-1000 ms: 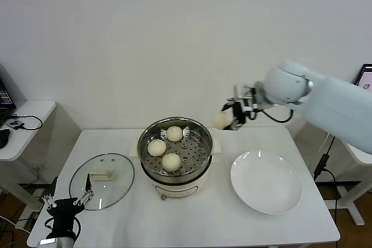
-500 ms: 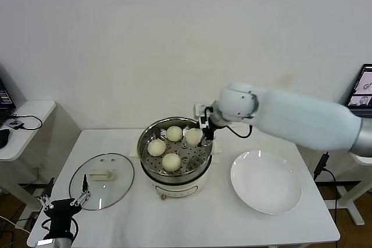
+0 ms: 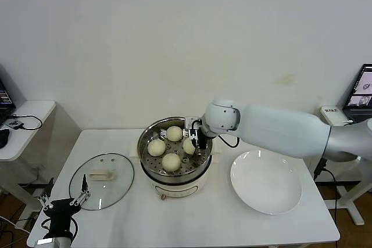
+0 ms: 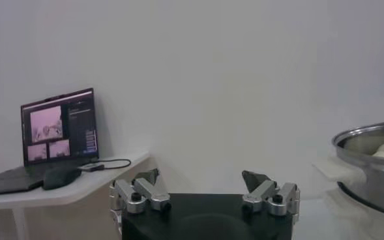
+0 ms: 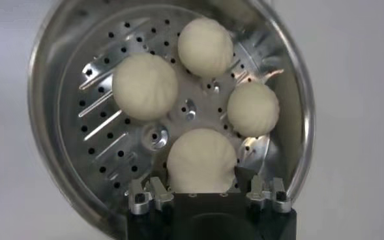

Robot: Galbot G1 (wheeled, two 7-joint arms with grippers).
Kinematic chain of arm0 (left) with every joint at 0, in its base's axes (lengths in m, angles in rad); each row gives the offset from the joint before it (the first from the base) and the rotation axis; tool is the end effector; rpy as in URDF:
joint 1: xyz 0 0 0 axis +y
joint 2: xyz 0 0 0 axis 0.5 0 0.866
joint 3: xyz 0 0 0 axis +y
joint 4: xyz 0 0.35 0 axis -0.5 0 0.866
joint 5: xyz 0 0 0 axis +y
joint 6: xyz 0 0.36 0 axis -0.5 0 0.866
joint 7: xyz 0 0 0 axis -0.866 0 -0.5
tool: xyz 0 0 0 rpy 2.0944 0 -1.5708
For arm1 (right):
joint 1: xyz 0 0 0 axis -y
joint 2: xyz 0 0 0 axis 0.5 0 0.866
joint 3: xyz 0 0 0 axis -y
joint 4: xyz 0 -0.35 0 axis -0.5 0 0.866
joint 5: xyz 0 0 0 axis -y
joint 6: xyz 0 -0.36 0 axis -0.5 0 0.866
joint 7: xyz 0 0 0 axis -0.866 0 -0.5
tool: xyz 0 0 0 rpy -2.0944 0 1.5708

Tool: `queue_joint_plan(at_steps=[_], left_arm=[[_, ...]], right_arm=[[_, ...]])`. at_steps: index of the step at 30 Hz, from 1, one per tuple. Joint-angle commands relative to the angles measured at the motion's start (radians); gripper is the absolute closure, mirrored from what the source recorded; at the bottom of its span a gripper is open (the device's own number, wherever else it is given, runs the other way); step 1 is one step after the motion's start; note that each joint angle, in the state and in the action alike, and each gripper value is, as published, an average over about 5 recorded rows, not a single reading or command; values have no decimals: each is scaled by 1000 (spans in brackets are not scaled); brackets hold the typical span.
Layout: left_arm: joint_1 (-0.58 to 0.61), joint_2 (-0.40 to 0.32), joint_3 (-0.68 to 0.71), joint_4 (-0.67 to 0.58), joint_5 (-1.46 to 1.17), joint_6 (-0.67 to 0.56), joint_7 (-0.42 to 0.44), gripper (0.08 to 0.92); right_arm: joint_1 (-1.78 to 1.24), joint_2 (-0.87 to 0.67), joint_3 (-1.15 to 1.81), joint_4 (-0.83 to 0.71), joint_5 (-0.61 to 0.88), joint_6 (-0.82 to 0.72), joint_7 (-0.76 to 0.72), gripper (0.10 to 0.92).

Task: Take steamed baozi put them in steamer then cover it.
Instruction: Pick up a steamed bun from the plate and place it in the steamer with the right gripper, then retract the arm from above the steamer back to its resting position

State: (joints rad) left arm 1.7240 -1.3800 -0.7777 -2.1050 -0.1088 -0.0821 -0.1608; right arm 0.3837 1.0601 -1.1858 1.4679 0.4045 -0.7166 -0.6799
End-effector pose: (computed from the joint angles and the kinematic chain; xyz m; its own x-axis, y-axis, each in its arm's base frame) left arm 0.1405 0.1081 -0.3039 -0.9668 -0.2554 -0.0119 -0.2527 0.9474 0.1964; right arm 0.4991 0.1203 -0.1202 -0.3411 -0.2530 0.9054 -0.9291 -0.0560 -0.3657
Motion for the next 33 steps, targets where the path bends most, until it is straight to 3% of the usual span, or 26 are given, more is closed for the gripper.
queue_joint_plan(at_steps=[1, 9, 13, 17, 19, 22, 26, 29, 33], left_arm=[[0, -1, -2, 0, 0, -1, 0, 177], [-1, -2, -2, 0, 0, -1, -1, 177], [-4, 1, -5, 5, -5, -1, -1, 177], [-9, 9, -12, 11, -13, -1, -1, 177], [-11, 13, -15, 14, -16, -1, -1, 177], [-16, 16, -17, 20, -17, -1, -2, 177], [-25, 19, -14, 36, -12, 0, -7, 177], [-34, 22, -13, 52, 16, 3, -16, 177], [-49, 35, -19, 92, 128, 7, -29, 177]], right_arm=[[-39, 14, 20, -29, -17, -8, 19, 370], [8, -69, 85, 52, -13, -9, 22, 219], [18, -155, 164, 159, 13, -9, 39, 204], [-20, -266, 237, 283, 92, -1, 156, 203], [-92, -346, 282, 351, 150, 40, 289, 202], [-305, -467, 423, 438, 181, 152, 508, 203], [-739, -551, 748, 487, 93, 376, 685, 203], [-1121, -518, 1064, 483, -30, 571, 715, 202], [-1472, -361, 1417, 468, -150, 769, 688, 203]])
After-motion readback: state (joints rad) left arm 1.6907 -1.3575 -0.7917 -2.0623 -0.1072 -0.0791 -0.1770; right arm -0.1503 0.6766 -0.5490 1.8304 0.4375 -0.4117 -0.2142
